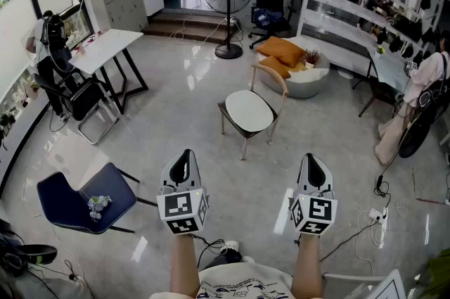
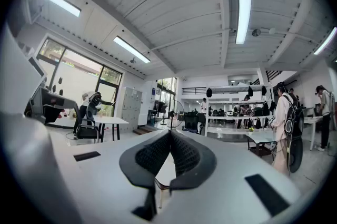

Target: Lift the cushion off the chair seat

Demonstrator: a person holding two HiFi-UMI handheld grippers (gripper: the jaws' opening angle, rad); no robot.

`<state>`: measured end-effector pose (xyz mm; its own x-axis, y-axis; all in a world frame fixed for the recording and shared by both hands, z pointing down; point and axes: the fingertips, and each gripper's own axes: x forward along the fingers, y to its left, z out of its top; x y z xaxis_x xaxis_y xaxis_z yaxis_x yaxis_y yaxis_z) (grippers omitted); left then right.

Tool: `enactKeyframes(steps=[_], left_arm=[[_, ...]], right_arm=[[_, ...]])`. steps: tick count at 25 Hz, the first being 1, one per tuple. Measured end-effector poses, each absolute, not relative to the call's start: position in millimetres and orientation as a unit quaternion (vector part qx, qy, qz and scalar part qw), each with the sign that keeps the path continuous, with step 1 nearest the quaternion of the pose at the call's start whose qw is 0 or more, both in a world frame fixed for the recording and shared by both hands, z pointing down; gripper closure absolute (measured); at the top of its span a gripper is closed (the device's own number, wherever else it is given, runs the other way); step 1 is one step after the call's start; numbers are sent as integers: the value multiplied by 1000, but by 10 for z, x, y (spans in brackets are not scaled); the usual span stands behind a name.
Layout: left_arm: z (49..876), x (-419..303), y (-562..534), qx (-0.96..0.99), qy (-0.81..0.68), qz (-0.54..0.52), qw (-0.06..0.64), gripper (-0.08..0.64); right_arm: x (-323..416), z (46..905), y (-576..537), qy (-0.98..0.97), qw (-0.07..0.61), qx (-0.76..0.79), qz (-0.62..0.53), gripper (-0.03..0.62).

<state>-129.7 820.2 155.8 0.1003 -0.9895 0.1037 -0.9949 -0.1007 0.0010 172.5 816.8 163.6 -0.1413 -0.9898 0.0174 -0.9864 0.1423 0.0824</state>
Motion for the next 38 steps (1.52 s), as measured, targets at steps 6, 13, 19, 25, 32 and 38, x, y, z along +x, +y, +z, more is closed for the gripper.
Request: enactKeyframes(steps=[6,13,19,25,32,38], left_arm=[[1512,-1359,8114,741,-669,39,38,546],[1623,-1472,7969,742,-668,39,43,546],[1721,-1556,7780,740,-669,45,42,546],[1798,-1574,7513,743,-665,55,51,413],[1944,-1631,7154,747,-659,67,58,301],[2022,-1470,6701,748,-656,75,65,298]], right_arm=[[1683,1567,8089,-752,34,657,-26,581],[1571,1649,7977,-749,44,661,-30,581],[1530,1768,7815,-745,30,666,-14,580],[1463,1835,7612,-747,36,664,-9,484],[1394,1956,7313,-750,42,660,-2,390],[1494,2022,6868,-753,57,655,0,371]])
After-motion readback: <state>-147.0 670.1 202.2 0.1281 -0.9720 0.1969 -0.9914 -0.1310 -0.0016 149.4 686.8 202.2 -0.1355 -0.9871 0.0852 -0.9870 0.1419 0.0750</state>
